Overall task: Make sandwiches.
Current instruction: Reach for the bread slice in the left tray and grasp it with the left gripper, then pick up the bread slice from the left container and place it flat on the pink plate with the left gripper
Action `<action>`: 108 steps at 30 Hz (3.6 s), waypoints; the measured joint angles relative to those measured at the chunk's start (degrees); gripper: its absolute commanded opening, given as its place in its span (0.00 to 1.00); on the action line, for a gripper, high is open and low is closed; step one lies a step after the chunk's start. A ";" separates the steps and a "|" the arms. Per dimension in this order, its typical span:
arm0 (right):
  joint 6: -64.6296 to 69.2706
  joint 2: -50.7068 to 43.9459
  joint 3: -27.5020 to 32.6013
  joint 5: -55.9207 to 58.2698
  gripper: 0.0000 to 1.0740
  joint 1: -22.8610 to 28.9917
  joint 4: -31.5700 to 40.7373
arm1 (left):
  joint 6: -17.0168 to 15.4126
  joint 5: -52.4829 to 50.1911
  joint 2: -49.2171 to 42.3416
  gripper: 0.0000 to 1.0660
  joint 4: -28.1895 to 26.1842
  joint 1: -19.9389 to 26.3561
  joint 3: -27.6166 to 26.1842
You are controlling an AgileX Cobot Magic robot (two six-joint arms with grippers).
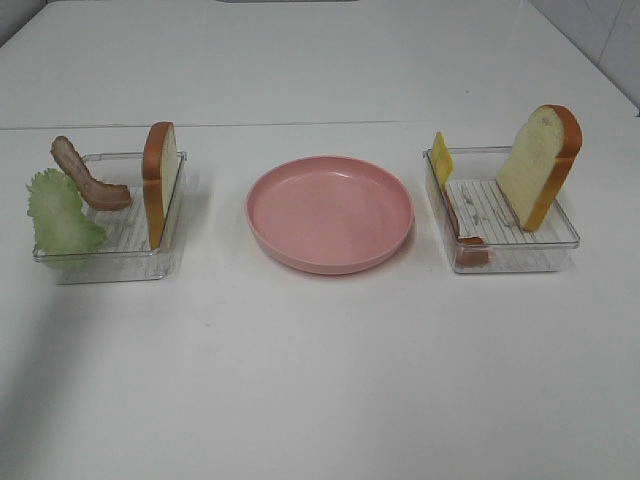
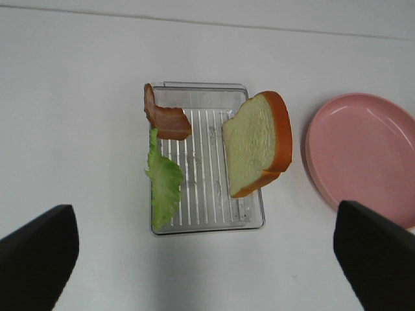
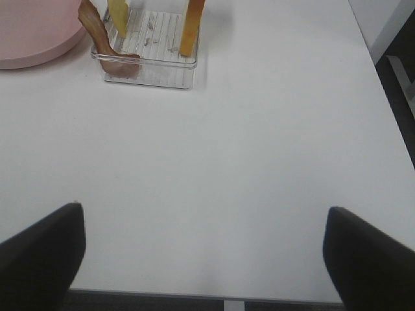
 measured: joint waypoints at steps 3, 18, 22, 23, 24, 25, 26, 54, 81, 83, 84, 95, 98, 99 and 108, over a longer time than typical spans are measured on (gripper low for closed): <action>0.00 0.00 0.00 0.00 0.90 0.00 0.00 | 0.00 2.92 4.98 0.94 -1.15 0.00 -4.18; 0.00 0.00 0.00 0.00 0.90 0.00 0.00 | -9.74 13.01 24.64 0.94 7.85 -10.71 -21.54; 0.00 0.00 0.00 0.00 0.90 0.00 0.00 | -14.38 18.05 31.28 0.94 12.03 -13.81 -28.25; 0.00 0.00 0.00 0.00 0.90 0.00 0.00 | -15.07 19.19 32.72 0.94 12.49 -14.32 -29.74; 0.00 0.00 0.00 0.00 0.90 0.00 0.00 | -15.07 19.19 32.72 0.94 12.49 -14.32 -29.74; 0.00 0.00 0.00 0.00 0.90 0.00 0.00 | -15.81 21.43 35.29 0.94 13.35 -15.07 -32.37; 0.00 0.00 0.00 0.00 0.90 0.00 0.00 | -16.04 22.35 36.44 0.94 13.41 -15.36 -33.46; 0.00 0.00 0.00 0.00 0.90 0.00 0.00 | -15.58 19.71 52.83 0.78 13.12 -15.64 -41.77; 0.00 0.00 0.00 0.00 0.90 0.00 0.00 | -16.04 23.66 50.94 0.00 16.33 -15.64 -51.57; 0.00 0.00 0.00 0.00 0.90 0.00 0.00 | -16.04 23.66 48.93 0.00 14.38 -15.64 -54.49; 0.00 0.00 0.00 0.00 0.90 0.00 0.00 | -16.04 23.66 48.93 0.00 14.38 -15.64 -54.49; 0.00 0.00 0.00 0.00 0.90 0.00 0.00 | -15.53 23.84 46.35 0.00 1.15 -15.64 -60.91; 0.00 0.00 0.00 0.00 0.90 0.00 0.00 | -14.38 23.84 47.56 0.00 -3.44 -16.10 -60.91; 0.00 0.00 0.00 0.00 0.90 0.00 0.00 | -13.18 23.66 48.64 0.00 -5.56 -16.79 -60.91; 0.00 0.00 0.00 0.00 0.90 0.00 0.00 | -9.68 22.86 54.32 0.00 -7.56 -21.08 -60.91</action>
